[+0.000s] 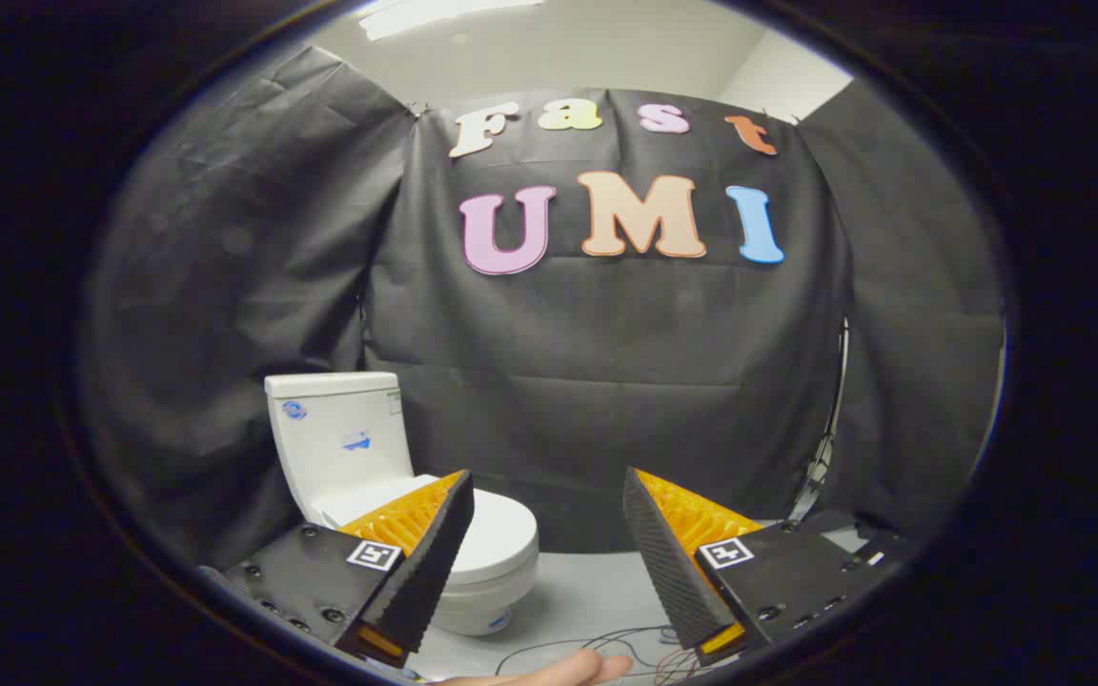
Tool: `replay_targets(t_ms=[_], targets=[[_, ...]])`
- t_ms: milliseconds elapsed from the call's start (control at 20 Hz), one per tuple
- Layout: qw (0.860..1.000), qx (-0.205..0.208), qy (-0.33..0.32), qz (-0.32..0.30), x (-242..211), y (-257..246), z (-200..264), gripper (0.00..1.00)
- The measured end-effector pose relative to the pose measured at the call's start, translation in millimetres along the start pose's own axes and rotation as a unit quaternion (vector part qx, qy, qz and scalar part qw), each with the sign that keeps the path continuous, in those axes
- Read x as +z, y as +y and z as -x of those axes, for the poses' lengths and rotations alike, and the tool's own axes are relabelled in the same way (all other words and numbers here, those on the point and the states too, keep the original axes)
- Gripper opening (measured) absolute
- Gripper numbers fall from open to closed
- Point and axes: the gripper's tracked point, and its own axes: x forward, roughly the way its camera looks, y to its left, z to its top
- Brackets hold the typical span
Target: Open the toilet lid.
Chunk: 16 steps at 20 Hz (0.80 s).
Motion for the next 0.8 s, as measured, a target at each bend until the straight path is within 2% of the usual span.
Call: replay_targets(t_ms=[100, 150, 250, 350, 550, 800], targets=[[0.999, 0.006, 0.013, 0.038, -6.4, 12.6, -15.6, 0.97], [0.999, 0.006, 0.000, 0.034, -6.9, 15.1, -26.3, 0.98], [0.999, 0.045, -0.012, 0.002, -8.7, 51.7, -44.7, 0.99], [0.998, 0.060, -0.028, -0.022, -20.8, 71.3, -53.9, 0.98], [0.994, 0.084, 0.024, -0.068, -92.3, 113.1, -34.5, 0.97], [0.990, 0.058, 0.049, -0.119, -129.9, 122.0, -7.4, 0.96]])
